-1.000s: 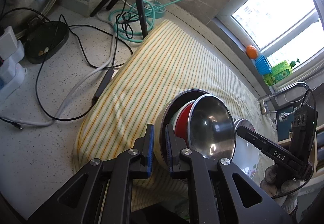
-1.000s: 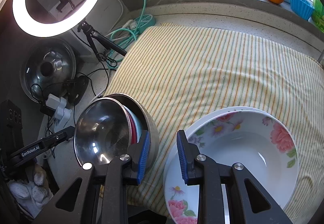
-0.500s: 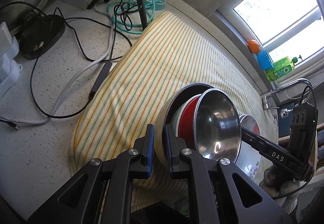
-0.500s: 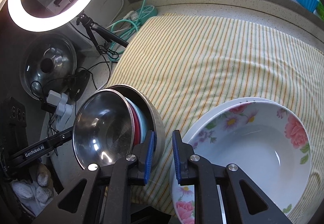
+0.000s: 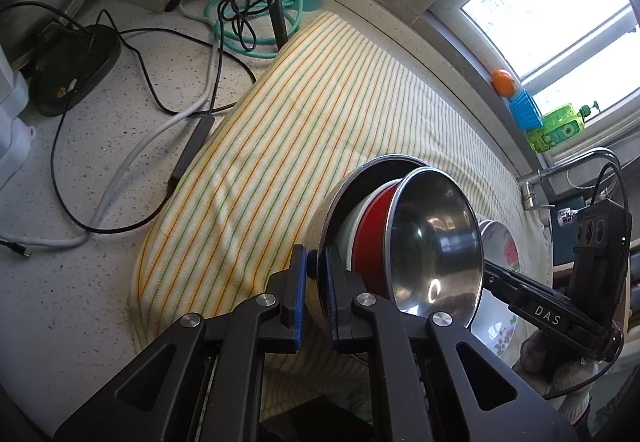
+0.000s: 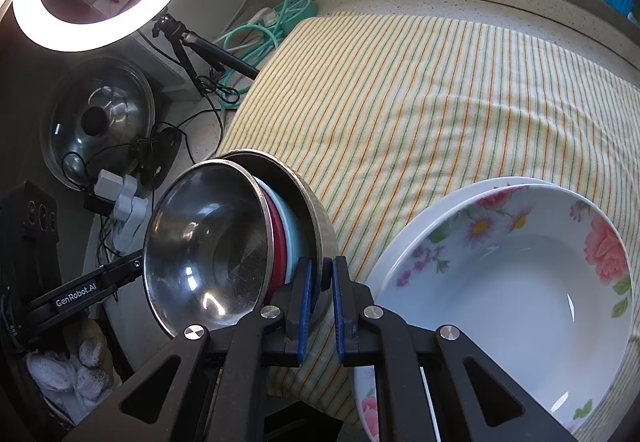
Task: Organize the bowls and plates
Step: 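Grasp the rim of the nested bowl stack with both grippers, then lift the nested bowls with both grippers and set them onto the pink-flowered plates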
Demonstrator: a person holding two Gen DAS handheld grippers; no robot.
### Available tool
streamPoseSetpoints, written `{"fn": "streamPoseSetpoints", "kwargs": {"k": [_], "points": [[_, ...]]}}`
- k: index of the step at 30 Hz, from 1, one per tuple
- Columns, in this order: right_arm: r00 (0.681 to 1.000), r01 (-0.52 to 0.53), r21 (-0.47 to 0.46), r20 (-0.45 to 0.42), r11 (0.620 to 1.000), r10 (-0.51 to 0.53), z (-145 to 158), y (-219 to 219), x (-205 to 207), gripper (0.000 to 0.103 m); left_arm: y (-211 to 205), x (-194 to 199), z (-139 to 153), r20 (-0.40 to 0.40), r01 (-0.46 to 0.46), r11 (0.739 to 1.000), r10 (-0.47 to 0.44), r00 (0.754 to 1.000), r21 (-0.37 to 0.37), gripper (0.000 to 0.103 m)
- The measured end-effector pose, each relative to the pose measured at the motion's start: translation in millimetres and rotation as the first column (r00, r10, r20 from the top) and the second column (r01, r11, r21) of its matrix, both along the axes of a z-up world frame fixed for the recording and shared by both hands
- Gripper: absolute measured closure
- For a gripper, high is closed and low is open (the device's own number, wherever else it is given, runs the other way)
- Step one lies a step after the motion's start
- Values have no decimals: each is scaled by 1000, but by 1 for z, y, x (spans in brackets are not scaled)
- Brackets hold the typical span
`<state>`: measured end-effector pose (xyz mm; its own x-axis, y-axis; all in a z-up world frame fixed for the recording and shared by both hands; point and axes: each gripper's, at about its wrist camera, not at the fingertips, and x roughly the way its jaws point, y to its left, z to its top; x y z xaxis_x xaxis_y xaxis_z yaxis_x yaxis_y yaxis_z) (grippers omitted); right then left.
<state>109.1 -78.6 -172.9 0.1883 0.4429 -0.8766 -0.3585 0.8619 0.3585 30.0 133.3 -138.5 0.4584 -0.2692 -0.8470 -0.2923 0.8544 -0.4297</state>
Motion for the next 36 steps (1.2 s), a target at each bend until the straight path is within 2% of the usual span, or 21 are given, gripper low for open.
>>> {"fn": "streamPoseSetpoints", "kwargs": {"k": [19, 36], "points": [[999, 49, -3, -19, 999, -49, 2, -1, -3, 94, -3, -2, 12, 19, -14, 999, 14, 1000, 34, 95], [995, 95, 56, 20, 994, -96, 39, -21, -5, 94, -14, 7, 43, 84, 29, 998, -34, 996, 54, 95]]}}
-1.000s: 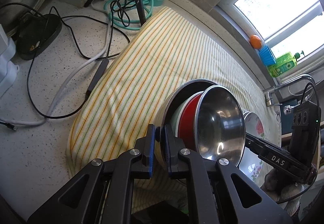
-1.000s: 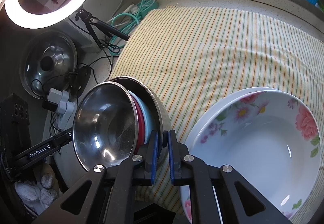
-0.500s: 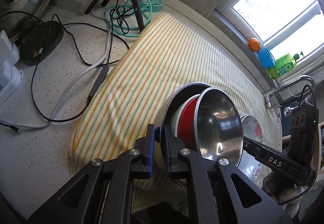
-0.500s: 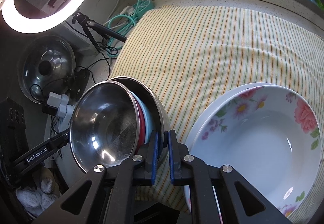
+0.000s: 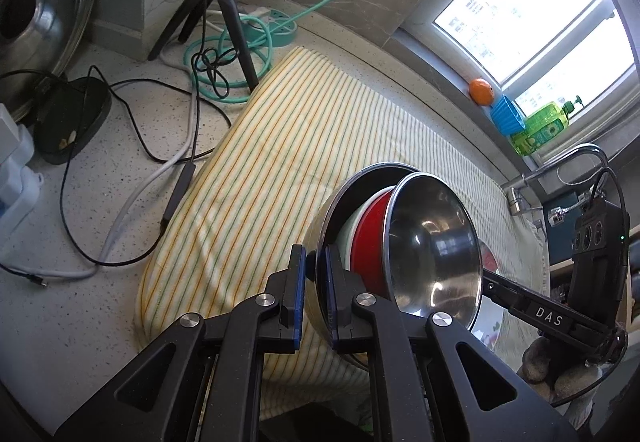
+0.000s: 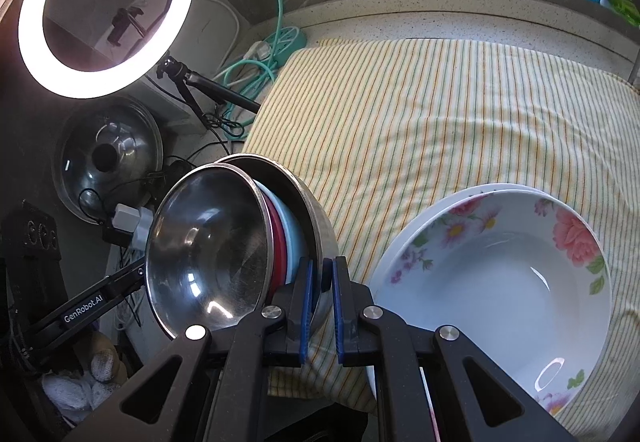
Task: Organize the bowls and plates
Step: 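Lift the nested bowls with both grippers and set them onto the pink-flowered plates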
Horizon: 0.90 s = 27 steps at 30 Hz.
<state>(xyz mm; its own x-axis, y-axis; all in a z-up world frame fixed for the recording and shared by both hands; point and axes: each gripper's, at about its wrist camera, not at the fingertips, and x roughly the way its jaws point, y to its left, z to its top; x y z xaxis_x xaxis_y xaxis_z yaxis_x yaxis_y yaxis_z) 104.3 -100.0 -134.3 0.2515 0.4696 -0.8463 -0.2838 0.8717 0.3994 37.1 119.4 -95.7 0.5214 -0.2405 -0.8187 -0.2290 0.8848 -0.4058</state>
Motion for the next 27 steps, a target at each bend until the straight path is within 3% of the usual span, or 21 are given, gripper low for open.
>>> {"fn": "streamPoseSetpoints", "kwargs": {"k": [12, 27], "points": [[996, 82, 37, 31, 996, -83, 26, -39, -3, 94, -31, 16, 29, 68, 87, 996, -87, 994, 15, 95], [972, 226, 21, 53, 974, -227, 38, -108, -18, 94, -91, 36, 28, 62, 242, 970, -241, 968, -6, 95]]}}
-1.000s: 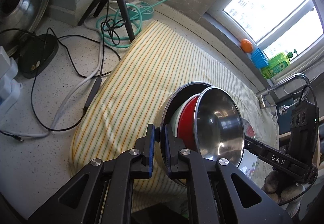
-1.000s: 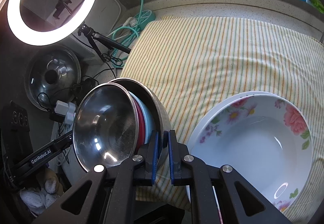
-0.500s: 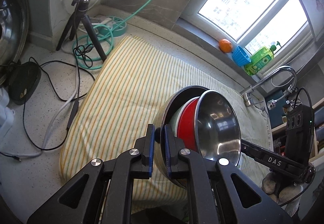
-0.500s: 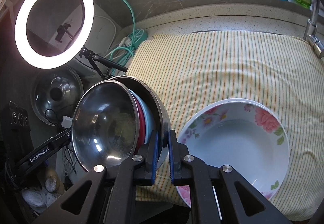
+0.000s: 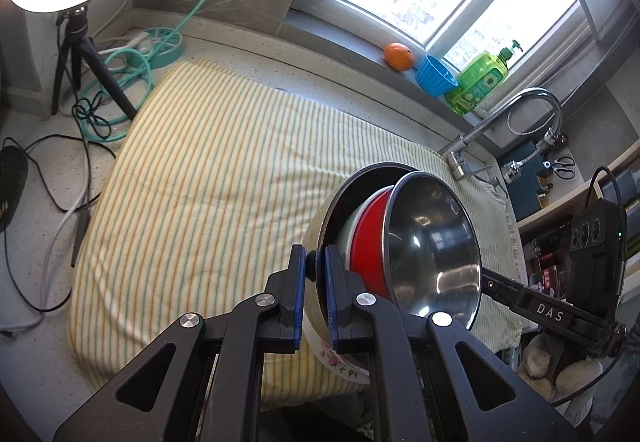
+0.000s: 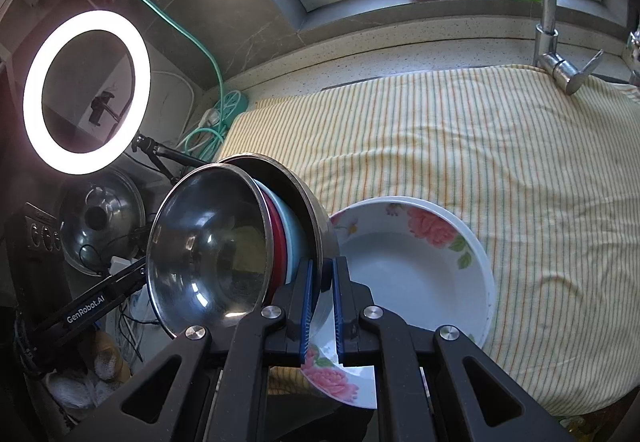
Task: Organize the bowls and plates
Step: 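Lift the nested bowls with both grippers and set them onto the pink-flowered plates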
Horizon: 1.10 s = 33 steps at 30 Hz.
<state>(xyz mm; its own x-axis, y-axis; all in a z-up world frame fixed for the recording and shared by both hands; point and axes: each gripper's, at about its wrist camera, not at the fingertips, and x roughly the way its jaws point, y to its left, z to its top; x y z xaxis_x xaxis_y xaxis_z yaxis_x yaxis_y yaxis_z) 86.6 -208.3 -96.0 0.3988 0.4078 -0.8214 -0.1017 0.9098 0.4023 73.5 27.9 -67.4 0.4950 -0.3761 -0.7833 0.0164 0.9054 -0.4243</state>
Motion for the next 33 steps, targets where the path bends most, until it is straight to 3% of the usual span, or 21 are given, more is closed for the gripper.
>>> {"fn": "streamPoseSetpoints", "kwargs": {"k": [15, 33], "points": [[993, 112, -20, -35, 994, -112, -13, -54, -17, 94, -50, 9, -11, -39, 129, 992, -129, 991, -3, 95], [987, 142, -15, -73, 990, -142, -27, -68, -20, 94, -65, 11, -26, -85, 159, 987, -157, 984, 11, 95]]}}
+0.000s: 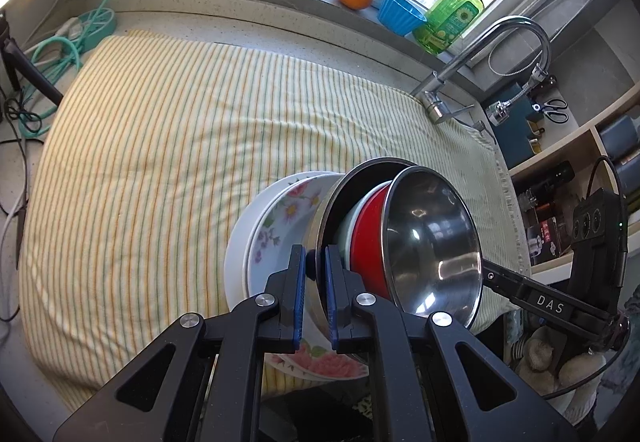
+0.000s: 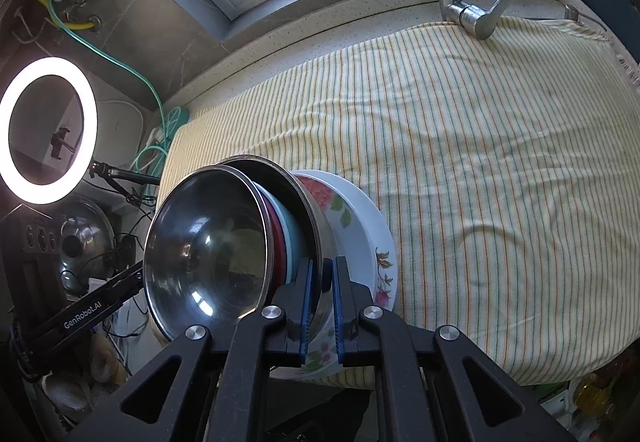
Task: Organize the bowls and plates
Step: 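Lift the nested bowls with both grippers and set them onto the pink-flowered plates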
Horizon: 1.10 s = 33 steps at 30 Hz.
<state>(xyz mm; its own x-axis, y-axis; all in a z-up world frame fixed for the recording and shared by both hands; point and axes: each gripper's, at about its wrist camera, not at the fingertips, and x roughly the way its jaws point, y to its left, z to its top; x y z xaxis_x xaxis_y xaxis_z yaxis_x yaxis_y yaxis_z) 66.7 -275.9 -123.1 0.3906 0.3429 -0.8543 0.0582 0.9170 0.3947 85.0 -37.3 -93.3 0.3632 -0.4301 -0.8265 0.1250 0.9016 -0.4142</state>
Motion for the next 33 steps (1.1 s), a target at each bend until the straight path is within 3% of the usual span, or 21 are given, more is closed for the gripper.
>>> {"fn": "streamPoseSetpoints", "kwargs": {"k": [33], "points": [[999, -19, 3, -40, 1000, 19, -12, 4, 6, 94, 2, 2, -8, -33, -8, 1000, 8, 999, 13, 95]]}}
